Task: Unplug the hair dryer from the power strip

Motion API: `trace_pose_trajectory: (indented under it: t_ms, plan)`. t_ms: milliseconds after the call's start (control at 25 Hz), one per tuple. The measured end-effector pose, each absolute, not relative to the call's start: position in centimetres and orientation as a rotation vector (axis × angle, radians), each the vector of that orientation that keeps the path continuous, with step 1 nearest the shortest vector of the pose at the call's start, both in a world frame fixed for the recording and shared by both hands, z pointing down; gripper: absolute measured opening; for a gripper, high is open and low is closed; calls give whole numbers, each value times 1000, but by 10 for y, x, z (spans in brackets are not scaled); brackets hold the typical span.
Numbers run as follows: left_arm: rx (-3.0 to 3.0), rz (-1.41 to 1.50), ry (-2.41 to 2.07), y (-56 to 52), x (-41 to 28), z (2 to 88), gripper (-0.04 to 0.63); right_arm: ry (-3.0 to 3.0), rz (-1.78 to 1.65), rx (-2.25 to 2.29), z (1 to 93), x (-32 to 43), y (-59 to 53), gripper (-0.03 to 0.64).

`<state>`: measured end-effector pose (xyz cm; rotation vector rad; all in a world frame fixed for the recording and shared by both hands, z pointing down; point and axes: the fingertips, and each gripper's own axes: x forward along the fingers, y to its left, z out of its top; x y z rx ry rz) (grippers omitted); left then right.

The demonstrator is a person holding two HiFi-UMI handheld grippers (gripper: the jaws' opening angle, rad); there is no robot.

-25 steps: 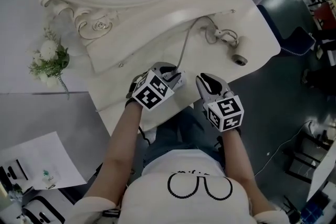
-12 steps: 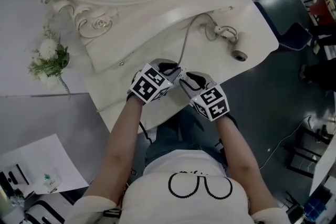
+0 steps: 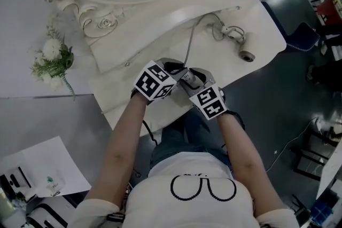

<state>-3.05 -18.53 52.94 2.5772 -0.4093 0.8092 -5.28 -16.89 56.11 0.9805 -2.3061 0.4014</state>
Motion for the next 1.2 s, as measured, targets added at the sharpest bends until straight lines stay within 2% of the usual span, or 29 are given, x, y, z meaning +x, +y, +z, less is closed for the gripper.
trace_pose_trajectory:
  t_ms: [160,360,840,1120,1200]
  plan:
    - [2577,823,-421,-186,-30,529,41,-2288,425,987,562,-52,-170,189]
    - [2410,623,-452,-197,-36,527,40,-2273,407,959,562,-53,-169,186]
    - [2657,910,-365,-182,-30,525,25,-2227,470,971,562,-51,-173,175]
    - [2490,718,-348,-195,-35,524,31,-2242,440,937,562,-50,-172,164]
    - [2520,759,-366,-193,-34,523,29,-2236,453,939,562,-50,-173,163]
